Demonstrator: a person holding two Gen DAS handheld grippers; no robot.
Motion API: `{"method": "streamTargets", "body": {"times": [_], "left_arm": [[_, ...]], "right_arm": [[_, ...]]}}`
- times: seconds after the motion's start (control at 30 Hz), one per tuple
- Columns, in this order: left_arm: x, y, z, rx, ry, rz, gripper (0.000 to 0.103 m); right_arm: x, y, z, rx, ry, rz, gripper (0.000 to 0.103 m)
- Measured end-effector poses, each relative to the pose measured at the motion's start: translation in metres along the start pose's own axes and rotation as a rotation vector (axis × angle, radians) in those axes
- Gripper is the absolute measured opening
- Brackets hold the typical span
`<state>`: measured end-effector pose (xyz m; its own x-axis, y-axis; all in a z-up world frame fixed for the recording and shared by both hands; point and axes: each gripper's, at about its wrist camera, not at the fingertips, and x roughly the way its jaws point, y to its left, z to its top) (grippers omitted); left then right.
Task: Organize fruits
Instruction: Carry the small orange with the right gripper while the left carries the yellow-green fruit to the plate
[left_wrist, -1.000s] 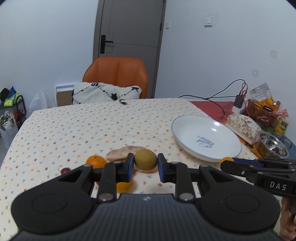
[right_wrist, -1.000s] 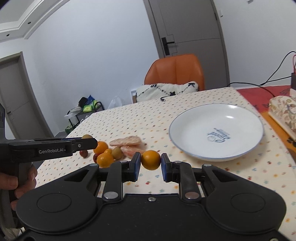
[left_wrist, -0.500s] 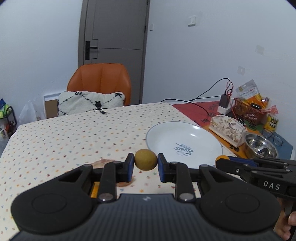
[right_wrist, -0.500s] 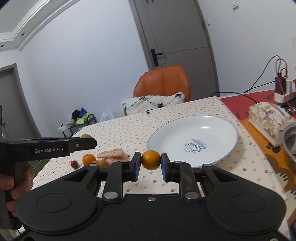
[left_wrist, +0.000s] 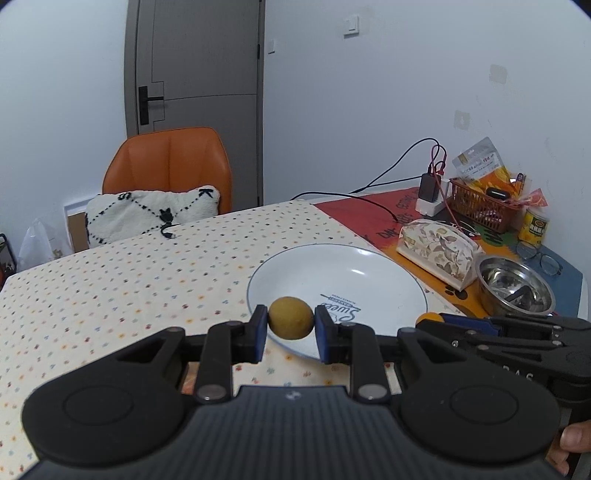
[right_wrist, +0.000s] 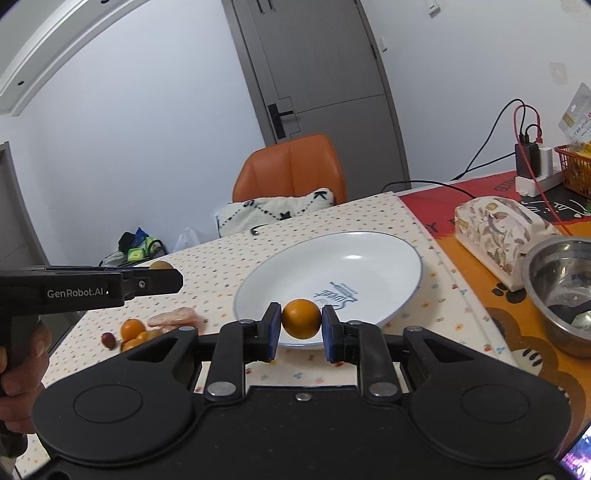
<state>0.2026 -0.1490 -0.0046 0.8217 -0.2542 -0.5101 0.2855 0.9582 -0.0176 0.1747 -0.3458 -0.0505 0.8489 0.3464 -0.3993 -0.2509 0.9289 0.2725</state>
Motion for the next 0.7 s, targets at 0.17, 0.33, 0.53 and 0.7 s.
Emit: {"method": "streamTargets", "body": {"times": [0.17, 0.33, 0.53, 0.7], "left_arm": [[0.021, -0.005, 0.003, 0.01, 0.021, -0.008, 0.025], [0.045, -0.007, 0.003, 0.012, 0.055, -0.016, 0.025], [0.073, -0.009, 0.0, 0.016, 0.097, -0.022, 0.025], [0.094, -0.007, -0.003, 0.005, 0.136, -0.029, 0.025]], "right_arm": [[0.015, -0.008, 0.003, -0.007, 0.015, -0.006, 0.022], [0.03, -0.013, 0.006, -0.03, 0.026, -0.018, 0.022], [0.047, -0.021, 0.01, -0.053, 0.042, -0.031, 0.022], [0.056, -0.021, 0.012, -0.073, 0.054, -0.028, 0.022]]}}
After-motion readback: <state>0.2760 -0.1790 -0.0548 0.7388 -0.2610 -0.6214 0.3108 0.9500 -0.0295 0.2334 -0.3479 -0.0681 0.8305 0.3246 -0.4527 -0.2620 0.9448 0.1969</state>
